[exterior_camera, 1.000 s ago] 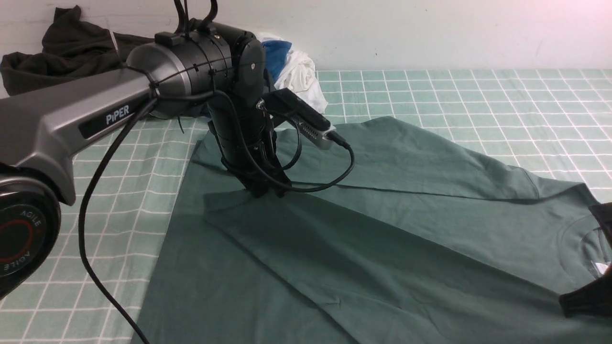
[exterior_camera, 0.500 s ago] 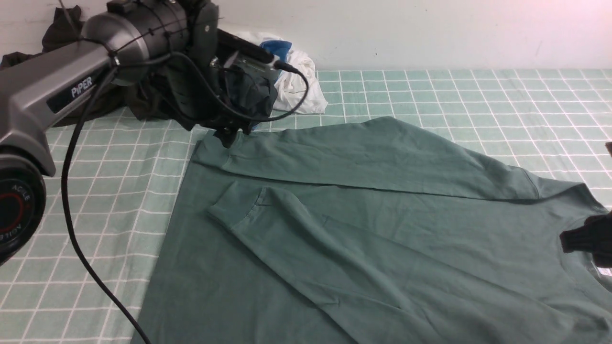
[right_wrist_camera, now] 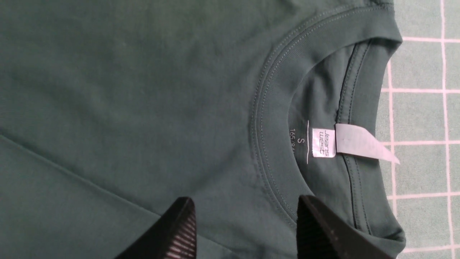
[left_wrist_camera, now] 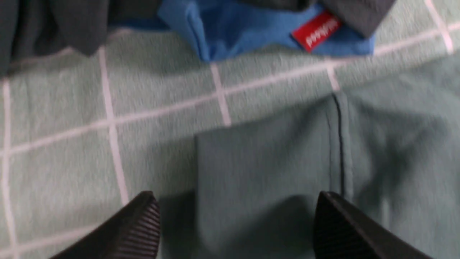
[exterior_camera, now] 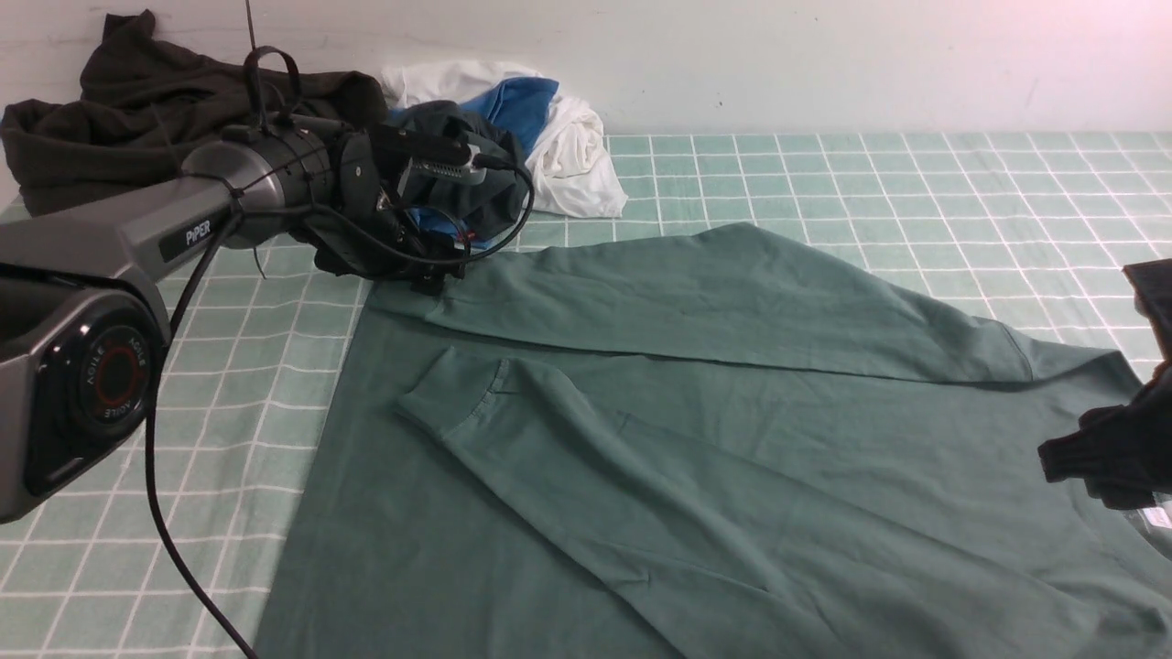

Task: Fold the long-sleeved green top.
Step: Use the left arm to clamp the cuff farthest from it

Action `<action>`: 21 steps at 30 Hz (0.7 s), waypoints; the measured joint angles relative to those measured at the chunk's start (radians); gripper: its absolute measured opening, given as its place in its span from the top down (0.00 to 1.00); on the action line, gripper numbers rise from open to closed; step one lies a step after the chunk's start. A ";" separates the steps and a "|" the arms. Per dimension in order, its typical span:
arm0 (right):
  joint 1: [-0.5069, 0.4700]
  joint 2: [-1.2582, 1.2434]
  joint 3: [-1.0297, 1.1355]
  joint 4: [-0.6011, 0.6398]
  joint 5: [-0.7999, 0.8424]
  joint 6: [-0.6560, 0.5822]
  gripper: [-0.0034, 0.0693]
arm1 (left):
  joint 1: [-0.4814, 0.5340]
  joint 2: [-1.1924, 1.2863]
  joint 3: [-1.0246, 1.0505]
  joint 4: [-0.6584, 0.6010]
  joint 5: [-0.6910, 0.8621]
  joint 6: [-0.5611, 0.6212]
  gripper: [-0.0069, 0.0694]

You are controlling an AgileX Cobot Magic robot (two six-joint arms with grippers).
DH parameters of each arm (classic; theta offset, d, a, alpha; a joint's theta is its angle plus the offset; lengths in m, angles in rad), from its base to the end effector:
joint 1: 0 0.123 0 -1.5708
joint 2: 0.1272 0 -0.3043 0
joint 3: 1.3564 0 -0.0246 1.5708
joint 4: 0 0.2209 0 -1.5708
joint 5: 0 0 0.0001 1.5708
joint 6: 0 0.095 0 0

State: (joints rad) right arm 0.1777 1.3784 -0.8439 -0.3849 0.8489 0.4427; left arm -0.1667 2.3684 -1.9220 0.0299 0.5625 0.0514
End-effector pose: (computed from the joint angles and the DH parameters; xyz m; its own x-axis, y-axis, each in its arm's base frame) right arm 0.2192 0.0121 0.2665 -0.9365 0.0074 -0.3506 0.0858 0.9743 -0.2084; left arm 0.5089 -0.0841 0.1758 -0.7712 0.2074 -0.6019 0.2161 0.9746 0.0590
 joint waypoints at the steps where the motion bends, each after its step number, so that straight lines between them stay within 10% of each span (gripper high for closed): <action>1: 0.000 0.000 0.000 0.000 0.000 -0.001 0.45 | 0.000 0.005 0.000 0.000 -0.021 0.000 0.21; 6: 0.000 0.000 0.000 0.003 0.000 0.000 0.45 | 0.000 0.011 0.000 -0.001 -0.052 0.000 0.27; 15: 0.000 0.000 0.000 0.009 -0.010 -0.001 0.45 | 0.000 0.005 0.000 -0.010 -0.003 -0.001 0.84; 21: 0.000 0.000 0.000 0.018 -0.010 -0.001 0.45 | -0.013 -0.064 0.000 -0.010 0.062 -0.001 0.88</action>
State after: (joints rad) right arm 0.1777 1.3784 -0.8439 -0.3667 0.8384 0.4416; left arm -0.1801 2.3040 -1.9220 0.0197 0.6246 0.0507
